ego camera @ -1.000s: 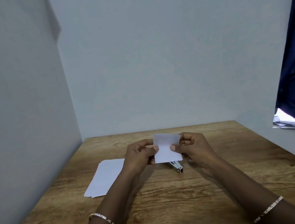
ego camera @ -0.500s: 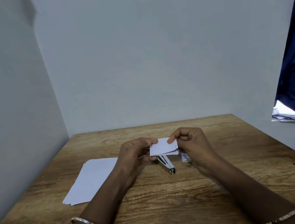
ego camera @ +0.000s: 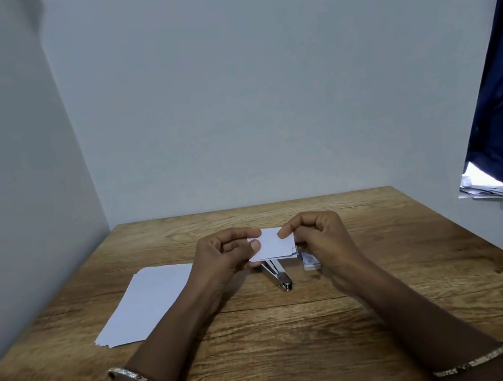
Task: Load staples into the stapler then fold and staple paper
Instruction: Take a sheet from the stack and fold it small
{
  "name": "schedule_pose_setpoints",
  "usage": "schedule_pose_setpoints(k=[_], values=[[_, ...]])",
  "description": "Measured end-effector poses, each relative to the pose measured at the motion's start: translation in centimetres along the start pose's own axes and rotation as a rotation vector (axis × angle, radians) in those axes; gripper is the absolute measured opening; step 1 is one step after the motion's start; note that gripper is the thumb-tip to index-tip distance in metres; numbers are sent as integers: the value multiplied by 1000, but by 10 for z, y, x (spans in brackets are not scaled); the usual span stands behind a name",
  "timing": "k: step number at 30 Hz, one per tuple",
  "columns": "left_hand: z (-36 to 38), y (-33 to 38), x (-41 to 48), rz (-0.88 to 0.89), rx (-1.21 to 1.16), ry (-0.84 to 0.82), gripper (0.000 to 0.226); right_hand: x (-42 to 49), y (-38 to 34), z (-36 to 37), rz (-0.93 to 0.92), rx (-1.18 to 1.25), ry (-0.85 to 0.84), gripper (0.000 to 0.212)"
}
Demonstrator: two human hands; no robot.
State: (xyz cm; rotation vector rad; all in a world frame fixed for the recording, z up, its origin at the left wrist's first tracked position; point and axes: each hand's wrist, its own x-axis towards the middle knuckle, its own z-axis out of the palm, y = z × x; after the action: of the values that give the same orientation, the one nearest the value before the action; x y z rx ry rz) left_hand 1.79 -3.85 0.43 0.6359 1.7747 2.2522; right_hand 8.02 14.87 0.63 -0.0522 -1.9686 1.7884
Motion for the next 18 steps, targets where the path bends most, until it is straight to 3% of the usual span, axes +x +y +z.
schedule_pose_setpoints(k=[6, 10, 18], values=[[1, 1, -1, 21, 21, 21, 18, -2, -5, 0, 36, 64, -29, 11], [2, 3, -3, 23, 9, 17, 18, -7, -7, 4, 113, 94, -51, 27], [3, 4, -4, 36, 17, 17, 16, -9, -7, 3, 201, 101, -77, 30]])
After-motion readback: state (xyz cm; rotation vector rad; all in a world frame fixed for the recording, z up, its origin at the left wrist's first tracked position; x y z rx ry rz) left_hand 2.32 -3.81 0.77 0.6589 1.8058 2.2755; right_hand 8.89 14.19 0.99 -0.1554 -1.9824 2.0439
